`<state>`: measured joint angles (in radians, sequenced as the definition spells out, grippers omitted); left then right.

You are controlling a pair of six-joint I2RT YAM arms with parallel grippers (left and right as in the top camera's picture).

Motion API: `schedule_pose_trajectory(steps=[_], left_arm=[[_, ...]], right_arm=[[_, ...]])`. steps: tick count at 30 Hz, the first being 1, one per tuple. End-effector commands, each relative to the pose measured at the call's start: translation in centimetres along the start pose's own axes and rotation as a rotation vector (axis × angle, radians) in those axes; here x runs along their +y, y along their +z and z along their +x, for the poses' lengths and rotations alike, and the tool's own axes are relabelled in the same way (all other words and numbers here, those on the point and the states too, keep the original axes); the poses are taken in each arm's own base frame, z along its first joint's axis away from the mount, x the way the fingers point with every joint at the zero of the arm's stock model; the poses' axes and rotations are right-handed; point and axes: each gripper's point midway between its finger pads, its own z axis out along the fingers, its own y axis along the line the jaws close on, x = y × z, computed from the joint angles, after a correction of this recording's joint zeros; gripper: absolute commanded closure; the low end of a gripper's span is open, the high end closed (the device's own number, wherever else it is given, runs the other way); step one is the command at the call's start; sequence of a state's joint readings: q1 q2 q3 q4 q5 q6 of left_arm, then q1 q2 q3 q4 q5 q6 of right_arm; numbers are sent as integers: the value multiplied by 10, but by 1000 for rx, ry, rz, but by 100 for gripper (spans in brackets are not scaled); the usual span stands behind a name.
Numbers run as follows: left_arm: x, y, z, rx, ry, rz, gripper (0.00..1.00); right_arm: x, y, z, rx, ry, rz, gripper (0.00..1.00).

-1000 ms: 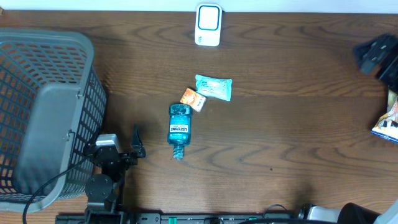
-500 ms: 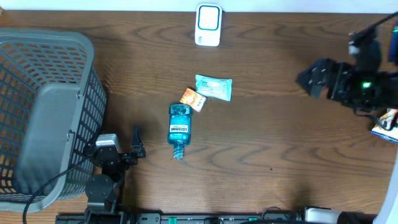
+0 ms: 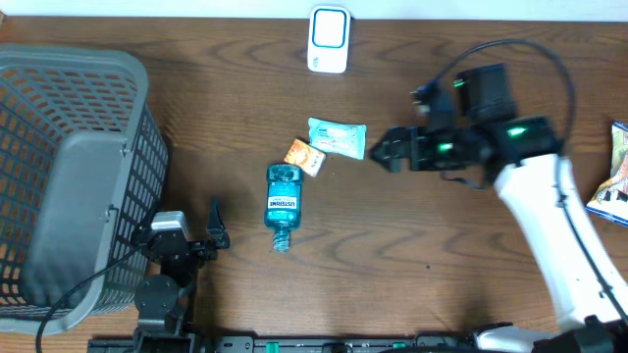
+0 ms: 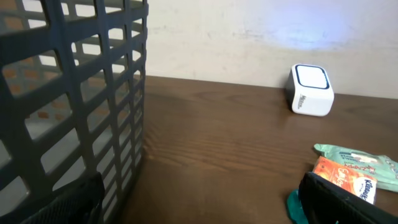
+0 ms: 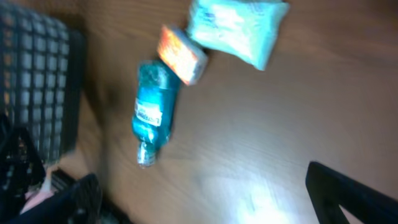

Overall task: Scan the item barcode
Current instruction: 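Reach the right gripper to the small orange snack pack and grasp it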

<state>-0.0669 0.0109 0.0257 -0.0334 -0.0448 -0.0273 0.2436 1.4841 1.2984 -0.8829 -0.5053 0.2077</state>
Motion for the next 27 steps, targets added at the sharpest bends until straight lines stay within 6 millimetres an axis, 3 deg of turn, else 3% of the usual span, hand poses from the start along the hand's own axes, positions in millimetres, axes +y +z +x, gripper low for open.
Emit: schedule_pose_trajectory(steps=[1,2,10,13,15,20,27], left_arm=[[7,1,17,45,-3,-33,0],[7,1,17,45,-3,-33,0],[7,1,17,45,-3,-33,0],[7,1,17,45,-3,-33,0],[7,1,17,45,-3,-33,0],[7,1,17,45,-3,-33,0],[7,1,17,45,-3,-33,0]], right_arm=[[23,36,8,-14,-68,-77,1],[23,53,6,-41,-51,-63,1],[10,132,10,-22,-27,-27,1],[-4,162,14,5,22,-17,1],[-6,171,17,20,31,-31,1],[-5,172,13,3,34,-36,1],[-1,190,3,-37,219,-67,5]])
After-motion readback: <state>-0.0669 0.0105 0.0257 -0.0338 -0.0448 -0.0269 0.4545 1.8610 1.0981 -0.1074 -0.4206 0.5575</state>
